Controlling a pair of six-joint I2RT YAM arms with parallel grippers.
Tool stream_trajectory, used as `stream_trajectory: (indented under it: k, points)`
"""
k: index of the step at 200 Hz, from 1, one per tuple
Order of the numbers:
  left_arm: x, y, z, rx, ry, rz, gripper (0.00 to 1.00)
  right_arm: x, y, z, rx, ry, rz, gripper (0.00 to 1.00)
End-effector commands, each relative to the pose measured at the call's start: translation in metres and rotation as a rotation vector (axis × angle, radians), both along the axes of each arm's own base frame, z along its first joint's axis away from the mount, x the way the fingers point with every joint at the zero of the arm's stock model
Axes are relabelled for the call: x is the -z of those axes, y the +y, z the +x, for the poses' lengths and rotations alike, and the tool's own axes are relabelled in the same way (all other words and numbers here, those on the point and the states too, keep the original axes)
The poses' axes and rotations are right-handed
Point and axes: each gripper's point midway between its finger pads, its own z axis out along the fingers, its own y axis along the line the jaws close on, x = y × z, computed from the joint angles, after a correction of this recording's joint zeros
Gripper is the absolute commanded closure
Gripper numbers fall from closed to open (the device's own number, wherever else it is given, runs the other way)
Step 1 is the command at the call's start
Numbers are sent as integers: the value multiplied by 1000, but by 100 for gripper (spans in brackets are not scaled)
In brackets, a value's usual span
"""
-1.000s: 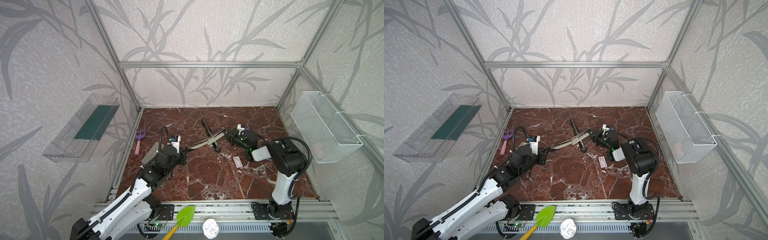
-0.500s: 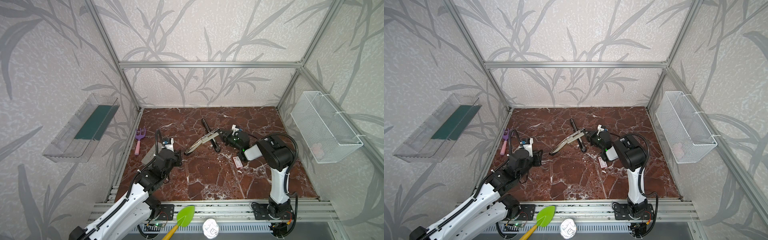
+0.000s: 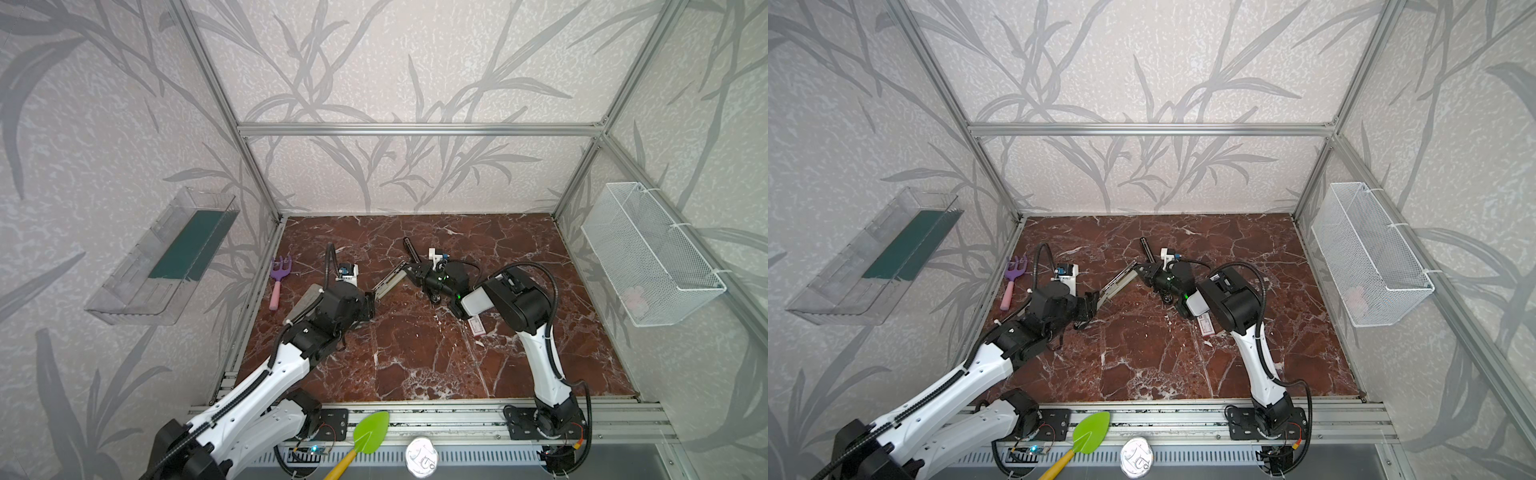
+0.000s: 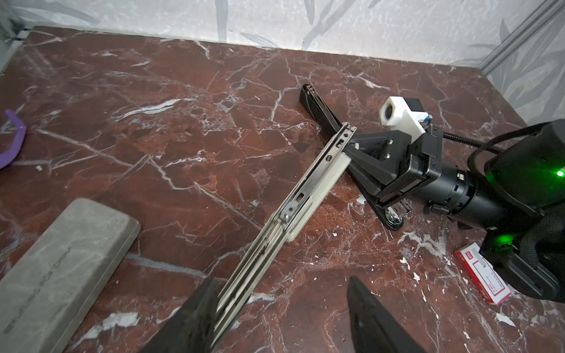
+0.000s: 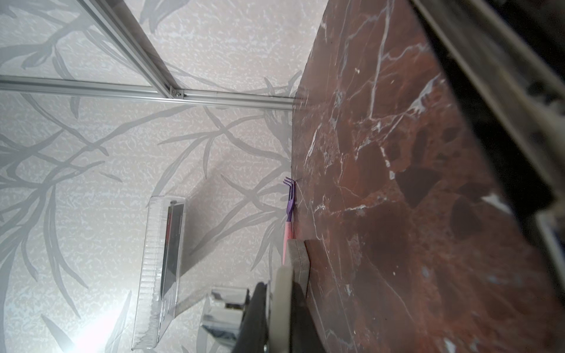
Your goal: Load the staples into the stapler
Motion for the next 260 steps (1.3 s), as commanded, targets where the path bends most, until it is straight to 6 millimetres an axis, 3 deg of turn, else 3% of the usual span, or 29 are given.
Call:
stream_trajectory:
  k: [1,25,64,125,182,218,245,260]
  points:
    - [-10,-15,27,76,-9,-50,29,-10,9,-2,-54,-62,10,100]
    - [0,-28,50,144,18,-60,28,2,10,-4,-65,-50,-1,100]
    - [27,-55,65,266,92,-65,26,4,12,-6,-86,-56,-4,100]
    - [60,-67,83,316,175,-15,29,5,14,-7,-104,-54,-2,100]
    - [76,-70,91,353,218,42,54,9,15,-8,-112,-48,-2,100]
    - [84,-74,93,386,251,69,58,10,14,-8,-116,-50,-7,100]
    - [87,-74,93,401,261,84,84,13,12,-10,-113,-45,-22,94]
    - [88,-74,93,408,270,95,90,14,9,-10,-109,-46,-32,86]
